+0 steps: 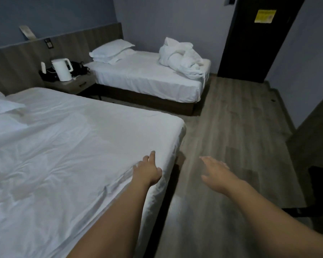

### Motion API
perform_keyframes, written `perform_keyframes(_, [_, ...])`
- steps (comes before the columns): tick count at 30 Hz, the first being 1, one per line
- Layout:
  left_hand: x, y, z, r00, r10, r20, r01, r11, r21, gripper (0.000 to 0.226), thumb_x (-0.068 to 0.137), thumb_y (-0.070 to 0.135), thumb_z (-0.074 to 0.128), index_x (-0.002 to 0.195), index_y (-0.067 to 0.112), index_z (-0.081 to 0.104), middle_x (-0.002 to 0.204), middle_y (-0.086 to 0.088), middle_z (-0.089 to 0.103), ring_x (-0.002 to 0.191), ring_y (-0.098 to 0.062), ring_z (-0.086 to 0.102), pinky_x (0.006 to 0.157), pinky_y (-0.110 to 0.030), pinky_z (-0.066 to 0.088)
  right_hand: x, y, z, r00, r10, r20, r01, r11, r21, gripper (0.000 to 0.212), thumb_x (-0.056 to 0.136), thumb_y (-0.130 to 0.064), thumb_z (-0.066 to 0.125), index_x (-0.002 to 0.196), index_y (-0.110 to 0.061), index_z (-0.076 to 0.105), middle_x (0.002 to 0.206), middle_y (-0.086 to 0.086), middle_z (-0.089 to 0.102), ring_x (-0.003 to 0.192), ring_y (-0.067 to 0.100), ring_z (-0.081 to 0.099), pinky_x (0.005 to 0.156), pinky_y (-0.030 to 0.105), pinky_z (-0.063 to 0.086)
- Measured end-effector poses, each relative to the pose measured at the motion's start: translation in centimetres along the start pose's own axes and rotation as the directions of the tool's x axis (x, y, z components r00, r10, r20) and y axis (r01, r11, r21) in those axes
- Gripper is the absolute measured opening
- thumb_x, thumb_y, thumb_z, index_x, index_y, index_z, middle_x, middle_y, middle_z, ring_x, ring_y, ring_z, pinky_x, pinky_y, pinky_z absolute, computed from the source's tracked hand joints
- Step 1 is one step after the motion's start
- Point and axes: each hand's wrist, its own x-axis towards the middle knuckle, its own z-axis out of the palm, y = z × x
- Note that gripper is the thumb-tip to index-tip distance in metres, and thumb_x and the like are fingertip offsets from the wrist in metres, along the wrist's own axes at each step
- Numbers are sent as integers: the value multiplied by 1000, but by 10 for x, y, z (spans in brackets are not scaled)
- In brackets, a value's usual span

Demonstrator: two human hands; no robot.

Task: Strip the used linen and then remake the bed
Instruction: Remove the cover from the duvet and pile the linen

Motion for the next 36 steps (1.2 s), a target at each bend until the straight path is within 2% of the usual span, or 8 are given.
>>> perform_keyframes(6, [143, 136, -19, 998, 67, -15, -65, 992, 107, 58, 92, 34, 36, 147, 21, 22, 150, -8, 33, 127, -34, 41, 108, -50, 28, 125, 124, -65, 1000, 5, -9, -5, 1000, -4, 70, 92, -30, 51, 153, -20, 19, 159, 2, 21, 146, 18, 22, 119, 39, 15])
perform_keyframes(9, [214, 176, -23, 996, 67, -51, -60, 988, 139, 56, 93, 33, 35, 147, 21, 25, 150, -7, 33, 127, -33, 41, 108, -48, 28, 199, 174, -98, 998, -49, -26, 49, 999, 13, 67, 92, -25, 50, 152, -18, 21, 158, 3, 24, 145, 20, 24, 117, 36, 15])
perform_keyframes(12, [268, 193, -27, 998, 70, 10, -70, 978, 199, 58, 92, 35, 37, 148, 23, 25, 152, -5, 33, 131, -29, 39, 111, -48, 26, 275, 204, -135, 991, -131, 4, 131, 991, 3, 68, 91, -25, 51, 152, -19, 21, 157, 1, 24, 145, 19, 24, 118, 37, 14])
perform_keyframes(16, [337, 191, -43, 995, -91, -29, 94, 987, 127, 60, 94, 38, 38, 151, 22, 23, 155, -4, 31, 133, -28, 39, 113, -44, 26, 393, 207, -172, 959, -283, -32, 281, 958, -49, 60, 87, -24, 52, 144, -19, 33, 149, 2, 36, 137, 20, 34, 114, 37, 23])
perform_keyframes(21, [442, 167, -60, 922, -381, -72, 381, 925, -18, 57, 95, 36, 37, 149, 17, 26, 151, -7, 35, 129, -30, 43, 106, -42, 35, 526, 189, -193, 847, -527, 60, 531, 841, -104, 63, 89, -26, 53, 147, -22, 29, 151, -1, 33, 140, 18, 31, 116, 34, 17])
perform_keyframes(28, [593, 189, -72, 868, -496, -34, 494, 868, -49, 59, 94, 35, 38, 148, 16, 26, 148, -9, 37, 125, -32, 45, 106, -44, 33, 714, 197, -230, 773, -619, 140, 634, 742, -219, 74, 86, -27, 53, 152, -21, 21, 156, -1, 28, 142, 17, 28, 119, 40, 18])
perform_keyframes(32, [648, 173, -81, 774, -621, -126, 609, 784, -122, 59, 92, 33, 41, 146, 16, 28, 148, -7, 38, 128, -30, 42, 109, -45, 28, 813, 148, -227, 638, -749, 177, 764, 588, -265, 73, 88, -26, 53, 153, -18, 19, 157, 2, 27, 144, 18, 25, 120, 40, 16])
perform_keyframes(36, [637, 141, -68, 543, -829, -131, 779, 556, -290, 63, 92, 33, 43, 149, 15, 23, 151, -7, 34, 134, -29, 36, 114, -47, 23, 858, 79, -197, 382, -860, 338, 919, 315, -236, 71, 88, -21, 50, 152, -16, 20, 157, 4, 25, 143, 20, 24, 120, 40, 14])
